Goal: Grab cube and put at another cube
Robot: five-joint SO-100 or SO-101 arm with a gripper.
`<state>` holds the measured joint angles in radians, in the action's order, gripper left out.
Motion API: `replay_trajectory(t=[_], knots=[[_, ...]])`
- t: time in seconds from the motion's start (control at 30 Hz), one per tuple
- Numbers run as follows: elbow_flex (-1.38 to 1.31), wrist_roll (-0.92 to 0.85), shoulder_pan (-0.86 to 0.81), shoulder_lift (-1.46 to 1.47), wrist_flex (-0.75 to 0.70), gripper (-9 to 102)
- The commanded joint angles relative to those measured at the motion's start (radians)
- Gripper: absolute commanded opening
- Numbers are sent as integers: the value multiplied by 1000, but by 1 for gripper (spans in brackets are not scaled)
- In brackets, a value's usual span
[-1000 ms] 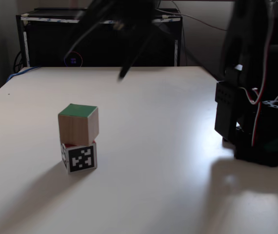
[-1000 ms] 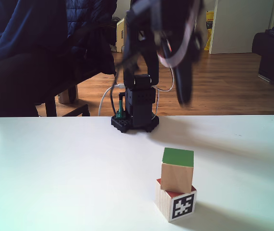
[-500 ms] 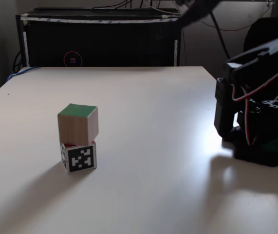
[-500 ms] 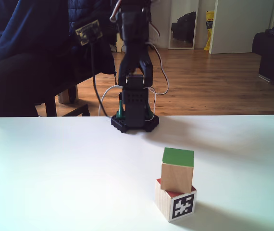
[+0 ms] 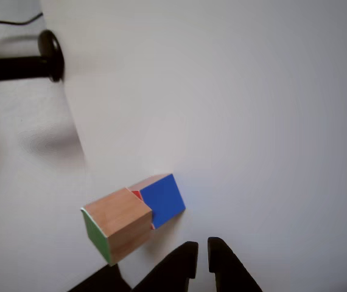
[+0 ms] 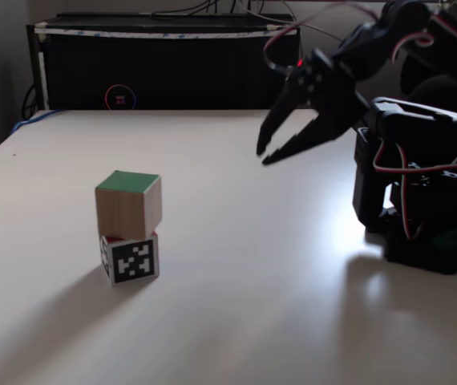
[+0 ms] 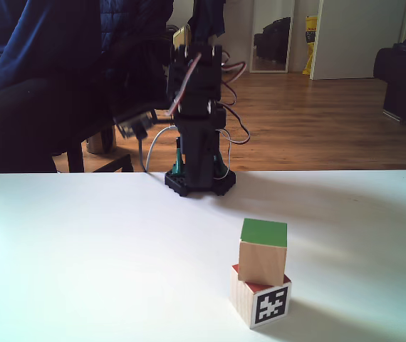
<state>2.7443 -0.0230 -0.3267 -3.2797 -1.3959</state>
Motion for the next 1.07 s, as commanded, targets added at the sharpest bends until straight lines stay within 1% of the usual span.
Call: replay_trajectory(t=[0.0, 0.1, 0.43, 1.03], knots=[[100, -26, -2, -9, 61, 0], [224, -57, -6, -9, 107, 0], [224, -61, 44, -8, 104, 0], [224, -60, 43, -8, 104, 0]])
